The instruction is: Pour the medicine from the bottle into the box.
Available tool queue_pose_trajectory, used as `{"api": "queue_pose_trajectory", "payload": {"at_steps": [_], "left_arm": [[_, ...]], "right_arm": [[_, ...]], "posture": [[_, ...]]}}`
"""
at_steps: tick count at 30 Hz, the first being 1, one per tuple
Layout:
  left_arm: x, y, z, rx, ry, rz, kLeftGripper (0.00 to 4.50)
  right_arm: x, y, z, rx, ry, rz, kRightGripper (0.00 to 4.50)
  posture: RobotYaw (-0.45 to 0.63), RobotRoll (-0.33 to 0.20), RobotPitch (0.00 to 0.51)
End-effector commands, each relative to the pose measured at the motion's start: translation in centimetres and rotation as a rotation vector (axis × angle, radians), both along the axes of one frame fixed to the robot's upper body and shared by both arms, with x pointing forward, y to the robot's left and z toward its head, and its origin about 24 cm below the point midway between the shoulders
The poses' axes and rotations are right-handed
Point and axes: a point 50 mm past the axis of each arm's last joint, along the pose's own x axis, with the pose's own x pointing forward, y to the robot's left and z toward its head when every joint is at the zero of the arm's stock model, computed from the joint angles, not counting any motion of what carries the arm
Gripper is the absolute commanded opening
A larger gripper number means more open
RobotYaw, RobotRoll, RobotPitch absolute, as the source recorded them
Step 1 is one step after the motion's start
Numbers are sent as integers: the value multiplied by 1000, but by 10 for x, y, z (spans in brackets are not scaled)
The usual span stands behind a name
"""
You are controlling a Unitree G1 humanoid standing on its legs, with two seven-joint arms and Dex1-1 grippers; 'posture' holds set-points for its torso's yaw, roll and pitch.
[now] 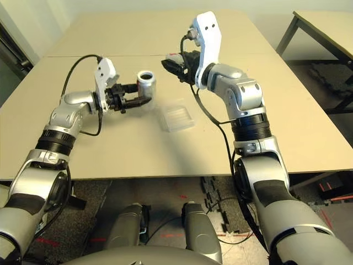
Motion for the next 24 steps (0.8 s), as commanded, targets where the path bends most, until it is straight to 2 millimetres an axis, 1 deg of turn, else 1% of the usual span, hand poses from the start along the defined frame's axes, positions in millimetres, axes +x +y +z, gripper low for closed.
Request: {"api": "queue_pose_trajectory", "payload": {"at_steps": [1, 5, 10, 13, 18, 21, 24], "left_arm": [[12, 4, 6, -36, -45, 131, 2462], [22, 8, 8, -94, -63, 285, 2462], [28, 7, -5, -130, -38, 394, 2462], [29, 6, -15, -148, -18, 451, 2462], [29, 5, -30, -158, 21, 514, 2462], [27, 6, -37, -163, 38, 533, 2462], [26, 7, -41, -159, 53, 541, 2462]], "right_arm": [[7, -19, -16, 19, 20, -144, 2594], [11, -34, -34, 25, 47, -271, 2594], [10, -47, -64, 49, 93, -378, 2594], [8, -50, -84, 54, 111, -404, 2594], [7, -54, -107, 54, 152, -443, 2594], [5, -56, -118, 33, 172, -450, 2594], [4, -57, -124, 20, 188, -450, 2594]], "posture": [[-27, 0, 87], [-26, 0, 84], [-17, 0, 83], [-15, 0, 82], [-15, 0, 82], [-11, 0, 83], [-8, 0, 84]]}}
